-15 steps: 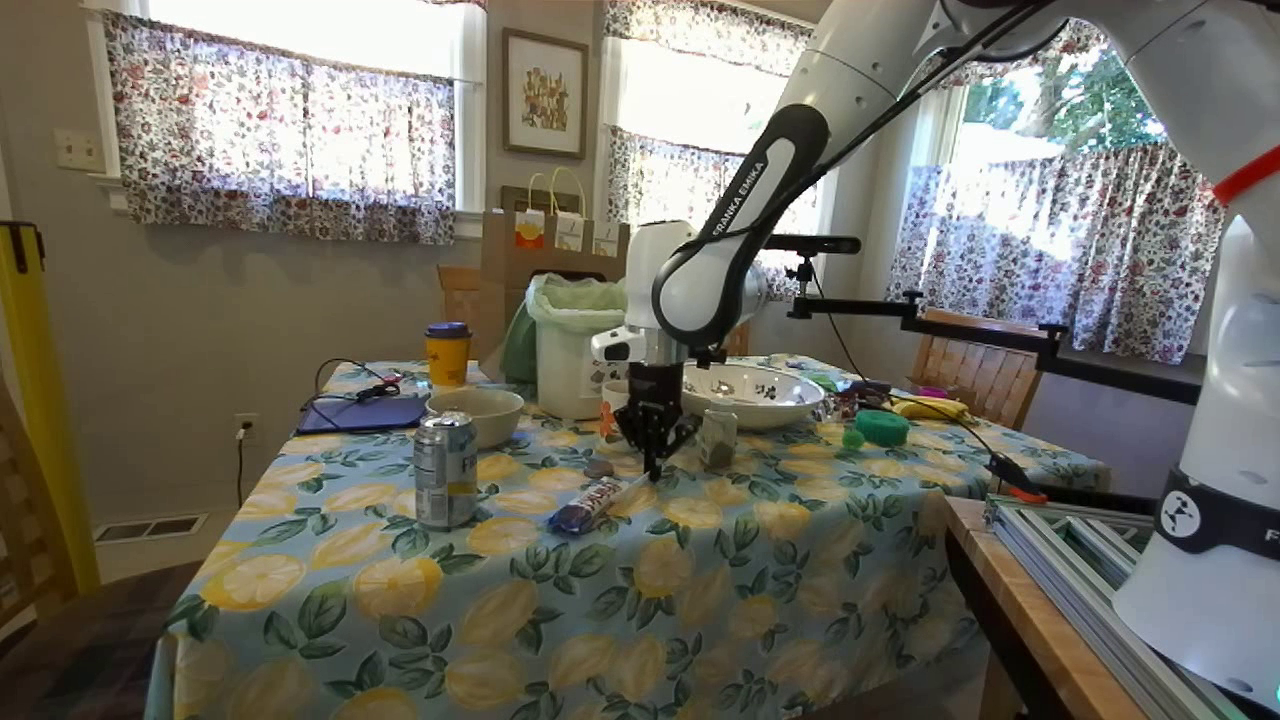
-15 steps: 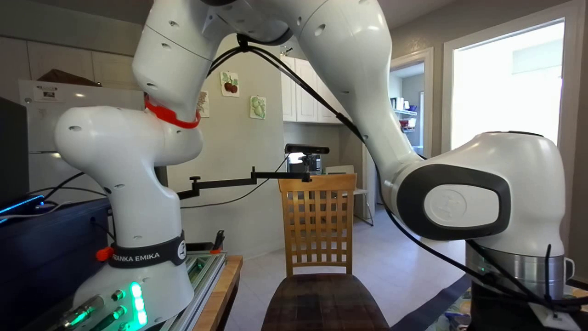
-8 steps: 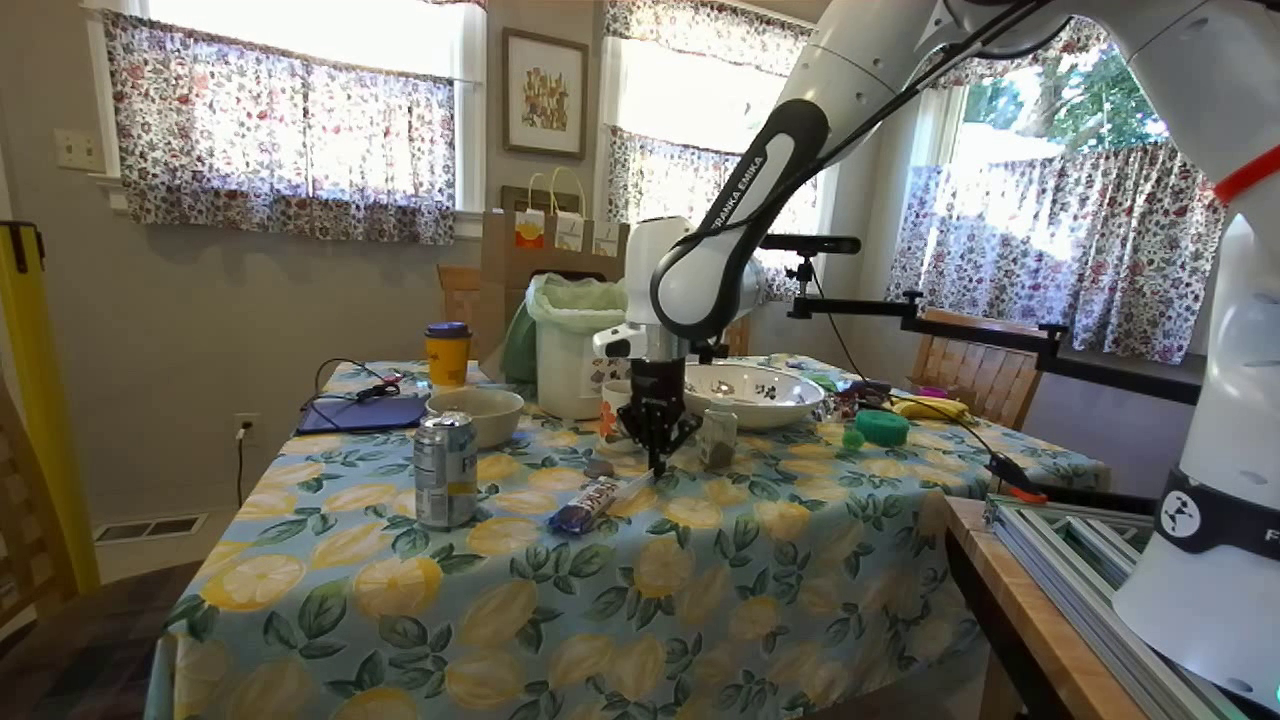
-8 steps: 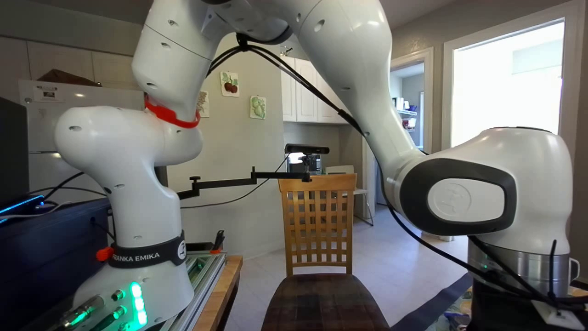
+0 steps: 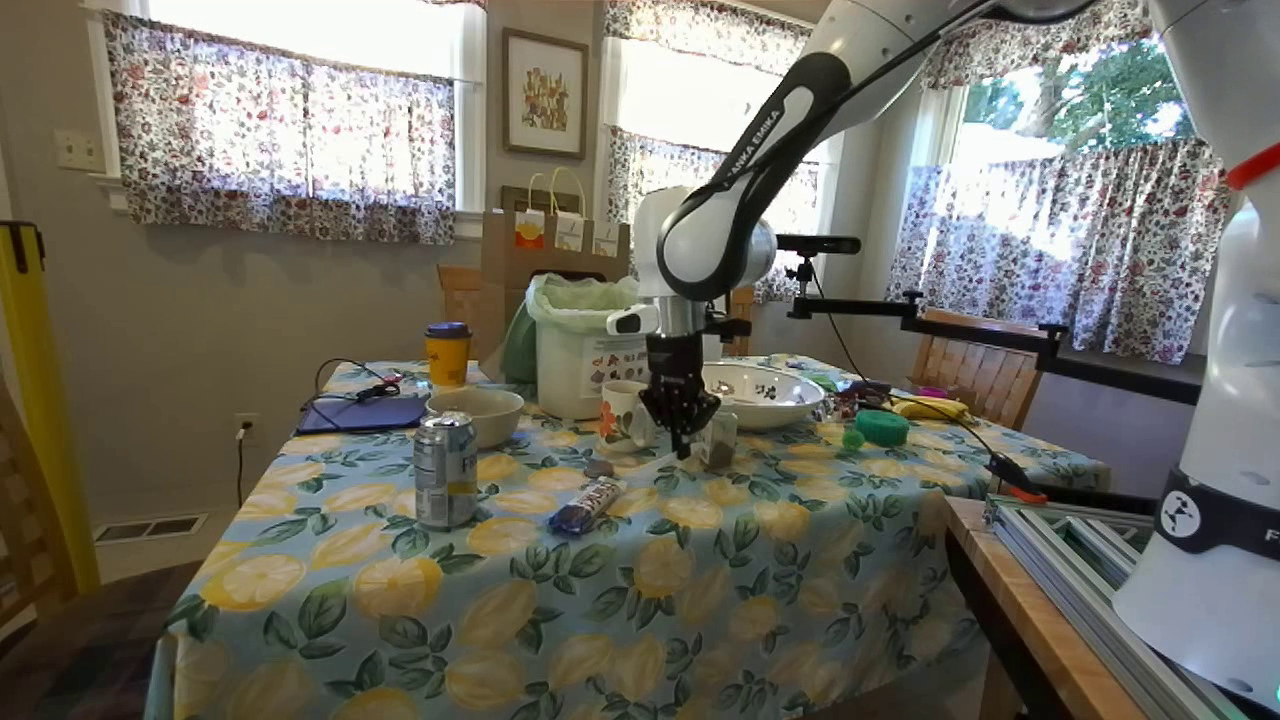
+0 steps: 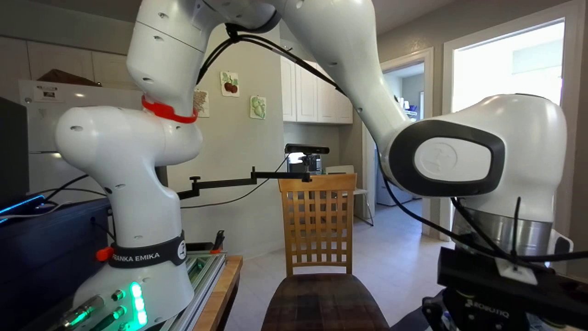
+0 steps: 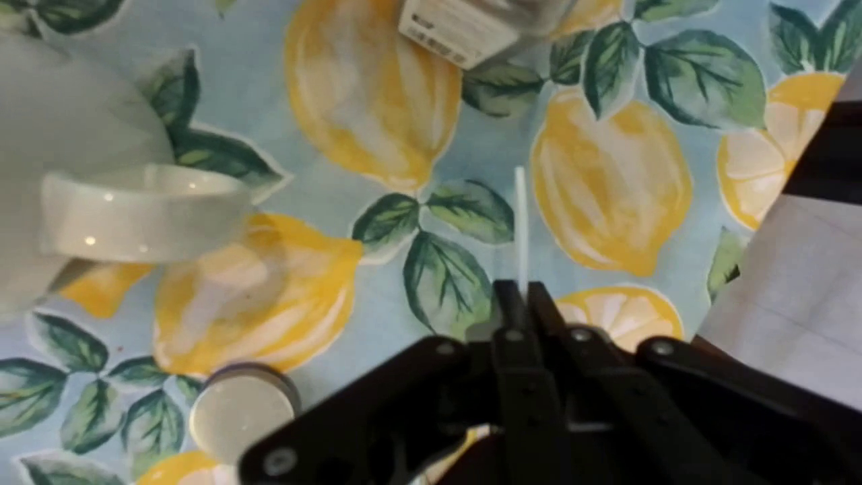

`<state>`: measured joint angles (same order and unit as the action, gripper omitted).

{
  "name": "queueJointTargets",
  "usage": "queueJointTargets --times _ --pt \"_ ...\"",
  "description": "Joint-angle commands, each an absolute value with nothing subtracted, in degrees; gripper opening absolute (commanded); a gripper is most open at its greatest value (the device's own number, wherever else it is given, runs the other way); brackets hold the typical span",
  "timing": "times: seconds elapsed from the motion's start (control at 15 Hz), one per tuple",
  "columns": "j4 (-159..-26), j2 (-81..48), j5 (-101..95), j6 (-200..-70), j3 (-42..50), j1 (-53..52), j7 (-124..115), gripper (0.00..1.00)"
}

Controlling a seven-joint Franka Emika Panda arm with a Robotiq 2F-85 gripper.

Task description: Cut the snack with the plastic knife

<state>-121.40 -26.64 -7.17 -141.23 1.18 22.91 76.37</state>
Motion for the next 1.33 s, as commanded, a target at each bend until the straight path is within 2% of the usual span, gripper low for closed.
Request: queueJointTargets --times 0.0,0.67,1.07,1.2,1.27 --pt "-129.4 -19.2 -2.8 -142.4 2.1 20.0 70.0 0.01" --pt "-144.6 -9.0 2.9 -153.2 2.5 12.0 40.8 0.01" --pt "-144.5 -9.5 2.5 -152.9 3.3 10.3 21.6 0.01" --pt "-143.6 -10.4 2.3 -152.2 2.7 10.9 24.1 0.01" --pt "-143.5 -10.4 2.3 -152.2 2.7 10.9 23.7 0.04"
